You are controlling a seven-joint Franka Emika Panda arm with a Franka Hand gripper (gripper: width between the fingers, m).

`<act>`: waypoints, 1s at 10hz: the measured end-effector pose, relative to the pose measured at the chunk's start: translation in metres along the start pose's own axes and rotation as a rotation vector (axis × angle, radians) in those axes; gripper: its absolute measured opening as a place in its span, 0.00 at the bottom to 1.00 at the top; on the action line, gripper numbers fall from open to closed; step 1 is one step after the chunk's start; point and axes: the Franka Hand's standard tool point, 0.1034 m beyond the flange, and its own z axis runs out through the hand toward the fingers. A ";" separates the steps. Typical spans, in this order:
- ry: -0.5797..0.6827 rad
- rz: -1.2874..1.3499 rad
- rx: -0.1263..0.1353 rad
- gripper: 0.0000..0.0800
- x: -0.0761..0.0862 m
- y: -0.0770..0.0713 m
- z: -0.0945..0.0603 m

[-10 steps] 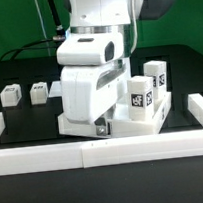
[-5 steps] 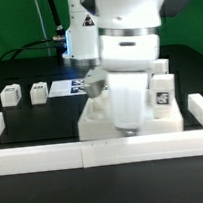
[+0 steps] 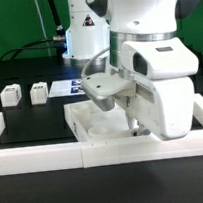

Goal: Assemble square table

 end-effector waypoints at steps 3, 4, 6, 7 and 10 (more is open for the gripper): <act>0.001 -0.096 0.024 0.07 -0.003 -0.006 0.000; 0.003 -0.164 0.036 0.07 -0.004 -0.010 0.001; 0.005 -0.325 0.063 0.07 -0.004 -0.025 0.000; 0.006 -0.432 0.079 0.07 -0.001 -0.032 0.000; 0.032 -0.616 0.081 0.07 0.003 -0.039 0.000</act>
Offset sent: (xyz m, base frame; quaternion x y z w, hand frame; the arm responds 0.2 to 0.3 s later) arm 0.0000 0.0000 0.0000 0.0000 0.0000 -0.1938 0.9810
